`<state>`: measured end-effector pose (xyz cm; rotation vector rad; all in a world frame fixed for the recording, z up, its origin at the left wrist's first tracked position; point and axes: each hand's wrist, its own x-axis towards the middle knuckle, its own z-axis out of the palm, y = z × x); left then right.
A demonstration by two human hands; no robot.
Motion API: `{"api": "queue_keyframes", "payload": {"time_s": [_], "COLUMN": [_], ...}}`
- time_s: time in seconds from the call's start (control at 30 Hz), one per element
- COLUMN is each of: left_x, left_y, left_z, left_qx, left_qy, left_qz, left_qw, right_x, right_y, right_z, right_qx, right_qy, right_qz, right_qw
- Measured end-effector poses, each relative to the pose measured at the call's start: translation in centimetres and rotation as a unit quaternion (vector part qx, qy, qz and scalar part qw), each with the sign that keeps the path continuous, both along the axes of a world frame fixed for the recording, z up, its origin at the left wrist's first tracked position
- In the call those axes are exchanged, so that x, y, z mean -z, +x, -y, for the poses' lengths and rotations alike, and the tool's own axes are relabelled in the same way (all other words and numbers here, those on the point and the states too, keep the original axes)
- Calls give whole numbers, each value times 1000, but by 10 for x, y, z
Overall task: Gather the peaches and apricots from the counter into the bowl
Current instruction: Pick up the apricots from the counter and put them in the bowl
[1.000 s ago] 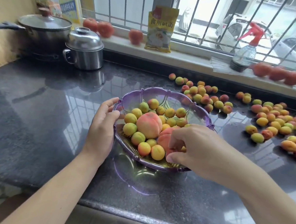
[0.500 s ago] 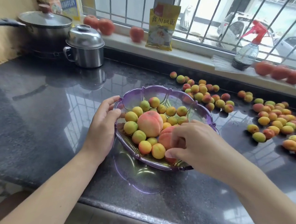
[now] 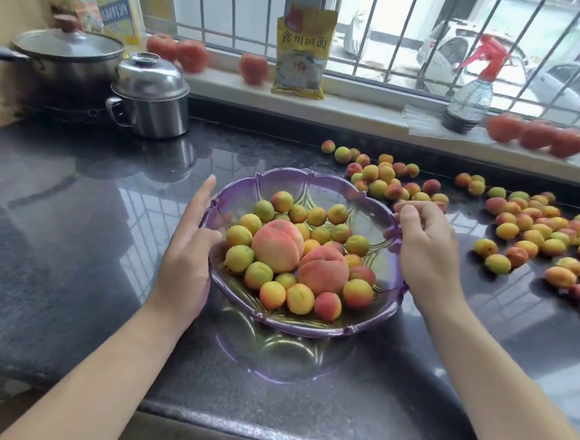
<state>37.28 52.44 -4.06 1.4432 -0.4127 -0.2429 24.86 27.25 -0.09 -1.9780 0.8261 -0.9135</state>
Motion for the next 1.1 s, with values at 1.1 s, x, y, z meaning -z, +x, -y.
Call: {"api": "queue_keyframes", "payload": {"time_s": [1.1], "left_x": [2], "left_y": [11], "left_z": [8], "left_qx": [-81], "left_qy": [-68], "left_qz": [-68], "left_qw": [992], "right_x": [34], "right_y": [24], "right_z": [94], "right_qx": [24], "right_qy": [-140], "right_qz": [-133], "right_qw": [981]}}
